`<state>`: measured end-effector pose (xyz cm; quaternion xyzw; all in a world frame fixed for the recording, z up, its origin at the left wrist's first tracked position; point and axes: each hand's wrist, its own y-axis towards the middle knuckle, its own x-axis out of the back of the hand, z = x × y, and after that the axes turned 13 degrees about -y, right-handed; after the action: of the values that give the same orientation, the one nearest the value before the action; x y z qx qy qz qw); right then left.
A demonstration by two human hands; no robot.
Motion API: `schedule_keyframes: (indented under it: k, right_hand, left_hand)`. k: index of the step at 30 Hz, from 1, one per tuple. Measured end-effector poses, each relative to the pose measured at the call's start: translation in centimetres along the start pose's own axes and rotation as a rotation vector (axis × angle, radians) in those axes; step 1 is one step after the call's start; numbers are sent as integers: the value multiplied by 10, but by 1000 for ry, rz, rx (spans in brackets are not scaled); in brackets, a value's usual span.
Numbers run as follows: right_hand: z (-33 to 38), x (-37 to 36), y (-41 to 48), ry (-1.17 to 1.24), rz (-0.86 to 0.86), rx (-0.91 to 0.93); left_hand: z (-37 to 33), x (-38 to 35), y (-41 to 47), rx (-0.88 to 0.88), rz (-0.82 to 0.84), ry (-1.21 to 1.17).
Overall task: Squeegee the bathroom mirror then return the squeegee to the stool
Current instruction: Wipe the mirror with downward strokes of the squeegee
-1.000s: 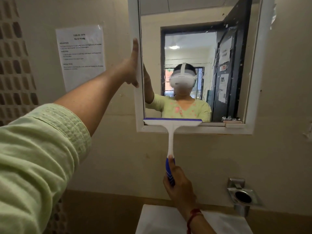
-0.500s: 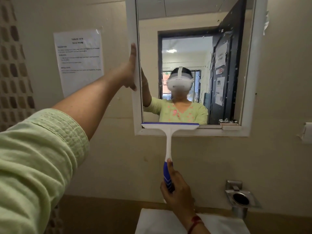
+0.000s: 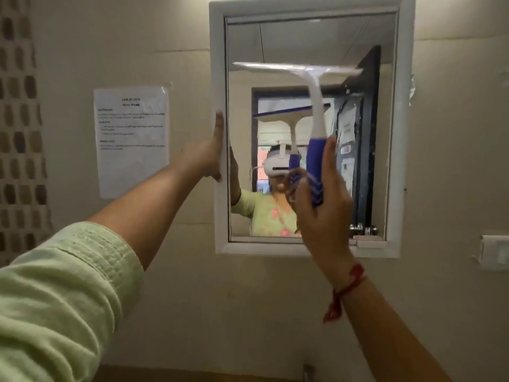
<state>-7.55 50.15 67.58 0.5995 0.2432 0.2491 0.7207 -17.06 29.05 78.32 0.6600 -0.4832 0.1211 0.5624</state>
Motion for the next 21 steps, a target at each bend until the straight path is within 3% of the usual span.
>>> schedule_keyframes:
  k: [6, 21]
  right_hand:
    - [-13, -8, 96, -253, -37, 11]
    - [-15, -40, 152, -215, 35, -59]
  left_hand:
    - [5, -2, 2, -29, -29, 37]
    - [3, -1, -6, -10, -20, 30]
